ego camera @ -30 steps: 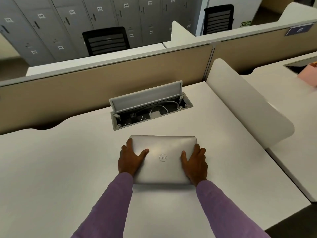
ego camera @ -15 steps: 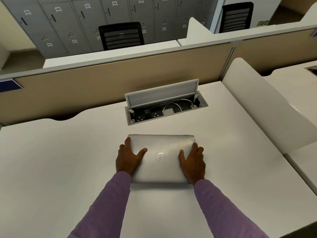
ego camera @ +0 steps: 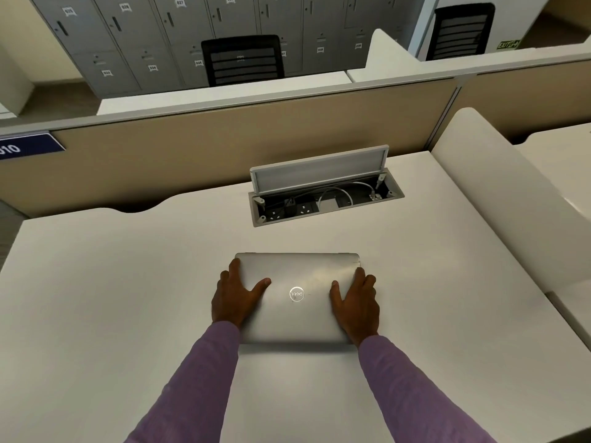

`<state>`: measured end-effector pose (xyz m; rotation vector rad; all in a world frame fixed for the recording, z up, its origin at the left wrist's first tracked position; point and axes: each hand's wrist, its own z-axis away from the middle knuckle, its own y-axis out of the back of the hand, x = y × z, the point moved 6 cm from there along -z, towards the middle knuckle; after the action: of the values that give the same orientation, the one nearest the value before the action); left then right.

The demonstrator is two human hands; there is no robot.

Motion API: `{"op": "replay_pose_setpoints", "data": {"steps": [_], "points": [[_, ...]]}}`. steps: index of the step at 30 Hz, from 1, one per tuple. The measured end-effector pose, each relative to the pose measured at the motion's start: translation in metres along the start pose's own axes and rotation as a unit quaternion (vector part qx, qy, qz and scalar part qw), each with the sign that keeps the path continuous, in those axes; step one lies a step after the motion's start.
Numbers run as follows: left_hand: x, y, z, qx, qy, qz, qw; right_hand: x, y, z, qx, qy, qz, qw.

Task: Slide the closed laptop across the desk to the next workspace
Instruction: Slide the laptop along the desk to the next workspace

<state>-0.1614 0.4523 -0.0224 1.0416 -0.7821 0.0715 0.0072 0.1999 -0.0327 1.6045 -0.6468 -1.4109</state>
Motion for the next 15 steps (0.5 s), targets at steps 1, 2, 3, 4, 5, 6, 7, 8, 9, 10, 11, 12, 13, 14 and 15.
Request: {"op": "replay_pose_setpoints", "data": {"steps": [1, 2, 3, 4, 5, 6, 7, 8, 9, 10, 11, 12, 13, 14, 15], "points": [[-0.002, 0.000, 0.000, 0.000, 0.001, 0.000, 1.000, -0.001, -0.001, 0.001, -0.002, 0.001, 0.002, 1.000], [-0.004, 0.001, 0.000, 0.000, 0.003, -0.002, 1.000, -0.001, -0.002, 0.002, -0.003, 0.002, 0.004, 1.000], [-0.006, 0.001, 0.001, 0.000, 0.004, -0.003, 1.000, -0.002, -0.002, 0.003, -0.003, 0.003, 0.005, 1.000], [-0.007, 0.001, 0.001, 0.001, 0.004, -0.005, 1.000, -0.002, -0.003, 0.004, -0.003, 0.005, 0.006, 1.000], [-0.009, 0.002, 0.002, 0.001, 0.004, -0.006, 1.000, -0.003, -0.004, 0.005, -0.004, 0.005, 0.007, 1.000], [-0.011, 0.002, 0.002, 0.001, 0.003, -0.008, 1.000, -0.004, -0.005, 0.007, -0.005, 0.005, 0.008, 1.000], [-0.013, 0.002, 0.002, 0.000, 0.002, -0.009, 1.000, -0.004, -0.006, 0.009, -0.007, 0.004, 0.008, 1.000], [-0.015, 0.002, 0.003, -0.001, 0.002, -0.010, 1.000, -0.004, -0.007, 0.011, -0.008, 0.004, 0.008, 1.000], [-0.017, 0.003, 0.003, -0.002, 0.003, -0.012, 1.000, -0.004, -0.008, 0.012, -0.010, 0.005, 0.008, 1.000], [-0.018, 0.003, 0.003, -0.002, 0.005, -0.015, 1.000, -0.004, -0.009, 0.014, -0.013, 0.007, 0.008, 1.000], [-0.020, 0.004, 0.003, -0.002, 0.006, -0.018, 1.000, -0.004, -0.010, 0.016, -0.015, 0.009, 0.008, 1.000], [-0.022, 0.003, 0.004, -0.004, 0.007, -0.021, 1.000, -0.004, -0.010, 0.017, -0.018, 0.009, 0.008, 1.000], [-0.024, 0.003, 0.004, -0.005, 0.009, -0.023, 1.000, -0.004, -0.011, 0.018, -0.022, 0.009, 0.008, 1.000], [-0.025, 0.003, 0.004, -0.007, 0.010, -0.025, 1.000, -0.003, -0.012, 0.020, -0.027, 0.007, 0.010, 1.000], [-0.027, 0.002, 0.004, -0.007, 0.011, -0.026, 1.000, -0.004, -0.013, 0.021, -0.030, 0.006, 0.012, 0.999]]}}
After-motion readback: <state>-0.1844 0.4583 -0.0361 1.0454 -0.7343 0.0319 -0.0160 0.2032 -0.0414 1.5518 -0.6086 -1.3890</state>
